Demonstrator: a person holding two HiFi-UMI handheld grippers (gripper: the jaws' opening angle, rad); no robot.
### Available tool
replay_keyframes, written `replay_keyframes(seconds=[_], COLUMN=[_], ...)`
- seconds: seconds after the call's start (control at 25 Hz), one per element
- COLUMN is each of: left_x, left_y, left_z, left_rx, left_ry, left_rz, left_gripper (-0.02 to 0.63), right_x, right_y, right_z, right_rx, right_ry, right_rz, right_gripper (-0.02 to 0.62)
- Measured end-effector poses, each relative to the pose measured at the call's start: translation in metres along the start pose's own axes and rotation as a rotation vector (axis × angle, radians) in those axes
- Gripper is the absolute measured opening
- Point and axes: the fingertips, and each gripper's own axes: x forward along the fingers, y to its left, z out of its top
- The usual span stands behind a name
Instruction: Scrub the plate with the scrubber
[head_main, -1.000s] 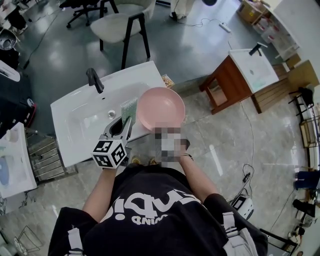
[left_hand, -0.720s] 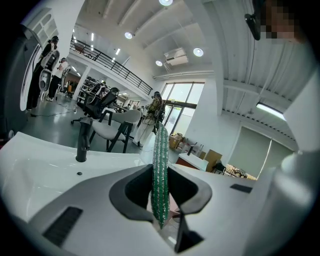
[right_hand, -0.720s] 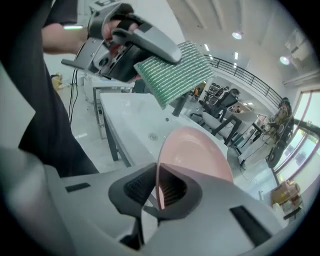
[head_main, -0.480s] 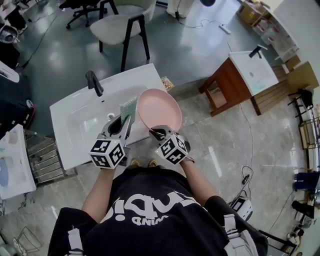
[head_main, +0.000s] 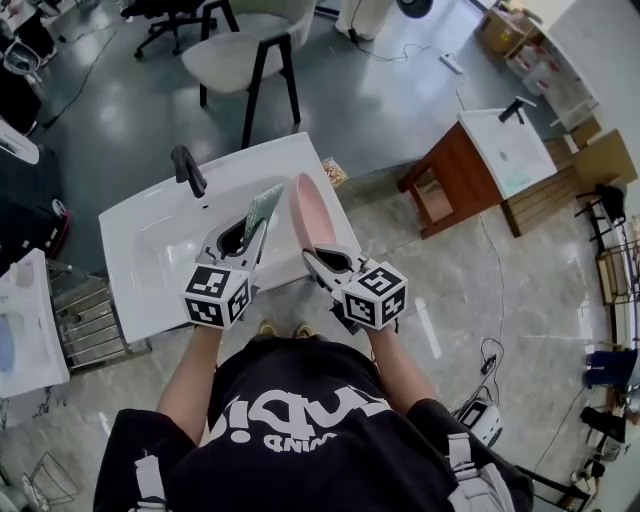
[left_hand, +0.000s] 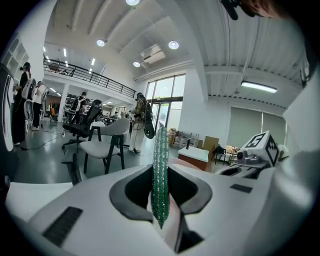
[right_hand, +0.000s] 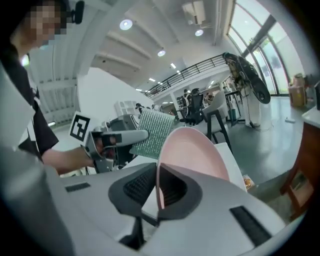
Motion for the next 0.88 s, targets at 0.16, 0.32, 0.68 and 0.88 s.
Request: replay_keyframes(seconds=[0.16, 0.32, 0.68, 0.88], left_x=[0.005, 0.011, 0.017, 0.025], left_y=[-0.008, -0.021, -0.033, -0.028], left_z=[0.013, 0.017, 0.017, 0.015], left_rx=[0.079, 0.155, 0.361, 0.473], left_ry=[-0.009, 0.011, 0.05, 0.091], left_rz=[-0.017, -0.048, -0.013, 0.011], left_gripper=[0.086, 0.086, 0.086, 0.086], right_x=[-0.009, -0.011, -0.007, -0.002], right_y=[0.006, 0.01, 0.017, 0.027], right_z=[0.014, 0.016, 0.022, 0.022], right_rx=[0.124, 0.165, 0.244, 0.226], right_ry=[-0.067, -0.078, -0.112, -0.088], right_rz=[0.052, 0.071, 0.133, 0.175], right_gripper=[0.032, 0.032, 0.032, 0.034])
